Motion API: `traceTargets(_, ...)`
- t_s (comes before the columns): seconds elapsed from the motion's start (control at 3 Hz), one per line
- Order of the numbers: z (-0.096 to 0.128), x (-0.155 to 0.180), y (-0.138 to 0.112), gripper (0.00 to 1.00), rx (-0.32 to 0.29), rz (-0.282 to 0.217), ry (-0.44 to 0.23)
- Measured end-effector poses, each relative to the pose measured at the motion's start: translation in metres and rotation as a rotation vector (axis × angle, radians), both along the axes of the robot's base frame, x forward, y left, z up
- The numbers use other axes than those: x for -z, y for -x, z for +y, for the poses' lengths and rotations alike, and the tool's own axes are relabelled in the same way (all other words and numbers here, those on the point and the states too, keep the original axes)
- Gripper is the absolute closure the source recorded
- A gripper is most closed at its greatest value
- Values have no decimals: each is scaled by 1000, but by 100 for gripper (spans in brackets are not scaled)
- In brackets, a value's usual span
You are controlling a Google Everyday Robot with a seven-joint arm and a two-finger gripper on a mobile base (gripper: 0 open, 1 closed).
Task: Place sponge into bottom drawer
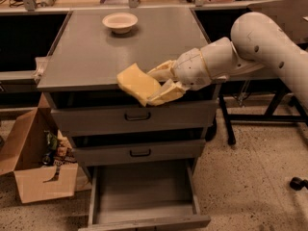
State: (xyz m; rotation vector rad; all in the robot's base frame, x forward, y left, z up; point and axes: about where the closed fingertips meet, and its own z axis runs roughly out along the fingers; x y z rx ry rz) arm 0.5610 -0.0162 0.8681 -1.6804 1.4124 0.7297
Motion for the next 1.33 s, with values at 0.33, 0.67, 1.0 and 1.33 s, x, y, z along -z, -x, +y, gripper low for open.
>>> traceTargets(0.33,0,1,0,100,-2,0,1)
traceTargets(0.67,6,36,7,100,-14,29,67)
traceTargets(1.0,16,100,24,100,-32,86,134)
traceTargets(1.33,39,188,56,100,-80,199,188)
